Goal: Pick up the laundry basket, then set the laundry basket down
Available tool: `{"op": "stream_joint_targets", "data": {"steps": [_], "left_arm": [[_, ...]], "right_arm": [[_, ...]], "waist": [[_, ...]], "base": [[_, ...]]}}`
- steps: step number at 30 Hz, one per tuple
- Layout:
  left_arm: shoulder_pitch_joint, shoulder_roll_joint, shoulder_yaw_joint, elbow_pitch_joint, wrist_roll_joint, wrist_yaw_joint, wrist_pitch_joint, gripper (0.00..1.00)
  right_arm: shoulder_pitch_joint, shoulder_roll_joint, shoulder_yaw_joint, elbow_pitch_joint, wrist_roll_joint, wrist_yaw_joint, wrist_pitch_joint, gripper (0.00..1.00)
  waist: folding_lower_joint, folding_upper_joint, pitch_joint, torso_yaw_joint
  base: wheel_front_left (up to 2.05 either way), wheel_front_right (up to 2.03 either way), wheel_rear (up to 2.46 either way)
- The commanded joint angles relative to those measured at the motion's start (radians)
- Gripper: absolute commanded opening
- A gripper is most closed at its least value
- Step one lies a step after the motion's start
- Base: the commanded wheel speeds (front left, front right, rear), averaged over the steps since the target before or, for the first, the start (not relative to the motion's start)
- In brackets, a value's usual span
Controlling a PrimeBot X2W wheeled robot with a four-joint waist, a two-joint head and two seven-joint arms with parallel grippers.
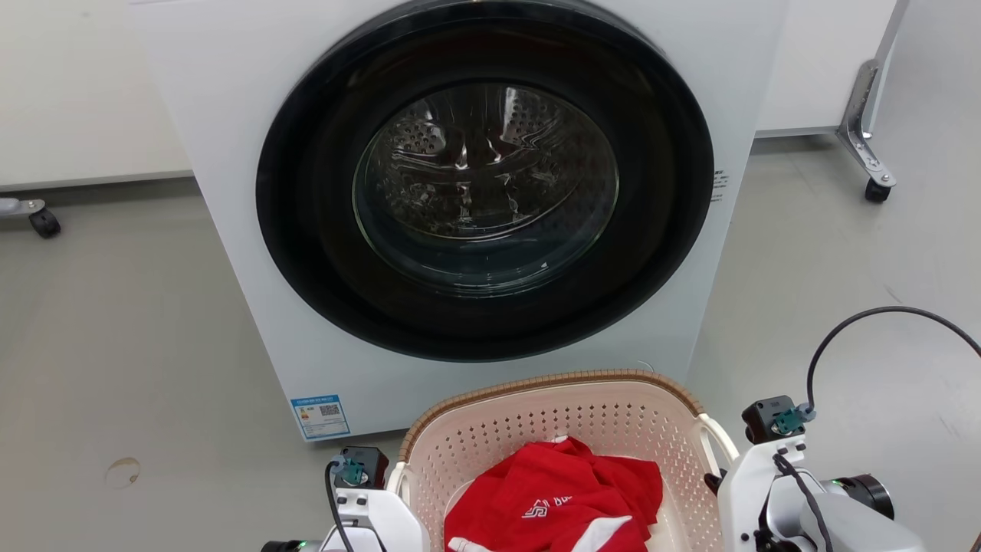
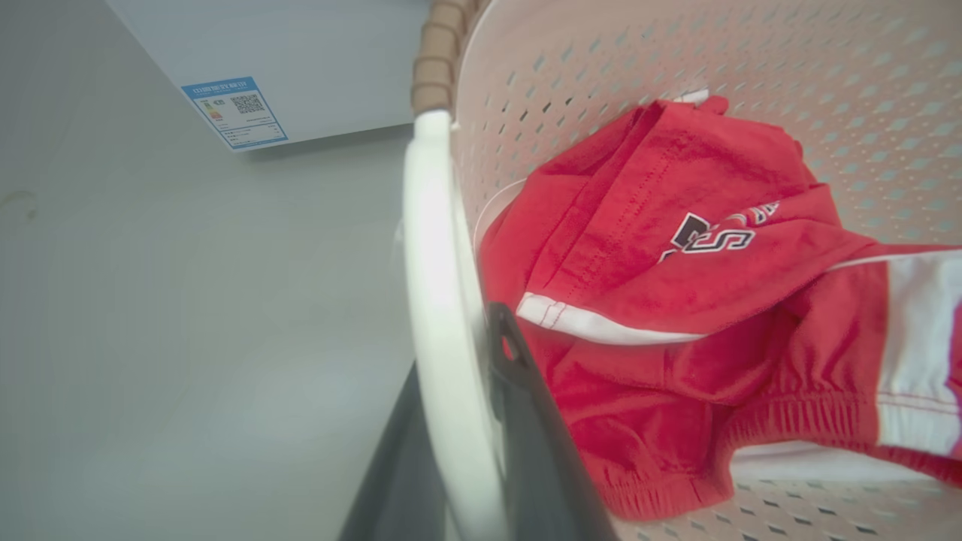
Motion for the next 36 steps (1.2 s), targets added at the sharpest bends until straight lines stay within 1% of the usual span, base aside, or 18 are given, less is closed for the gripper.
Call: {"op": "stream_joint_targets", "data": {"steps": [1, 6, 19, 36], "left_arm": [[-0.010, 0.044, -0.001, 0.012, 0.017, -0.015, 0.011, 0.00], [-0.005, 0.043, -0.008, 0.016, 0.018, -0.023, 0.014, 0.00], [-0.007, 0.041, -0.015, 0.019, 0.013, -0.029, 0.024, 0.00], [-0.010, 0.041, -0.023, 0.012, 0.003, -0.026, 0.037, 0.00]], "right_arm": [[-0.027, -0.040, 0.002, -0.010, 0.012, 0.004, -0.008, 0.00], [-0.018, -0.040, 0.026, -0.034, 0.040, 0.004, 0.007, 0.00], [-0.020, -0.040, 0.082, -0.056, 0.079, 0.004, 0.022, 0.00], [-0.033, -0.040, 0.111, -0.053, 0.118, 0.004, 0.014, 0.00]], "waist": [[0.0000, -0.0001, -0.018, -0.004], [0.0000, -0.0001, -0.041, -0.008], [0.0000, -0.0001, -0.046, -0.018], [0.0000, -0.0001, -0.041, -0.024]], "base": [[0.00, 0.00, 0.00], [0.00, 0.00, 0.00], [0.00, 0.00, 0.00], [0.00, 0.00, 0.00]]}}
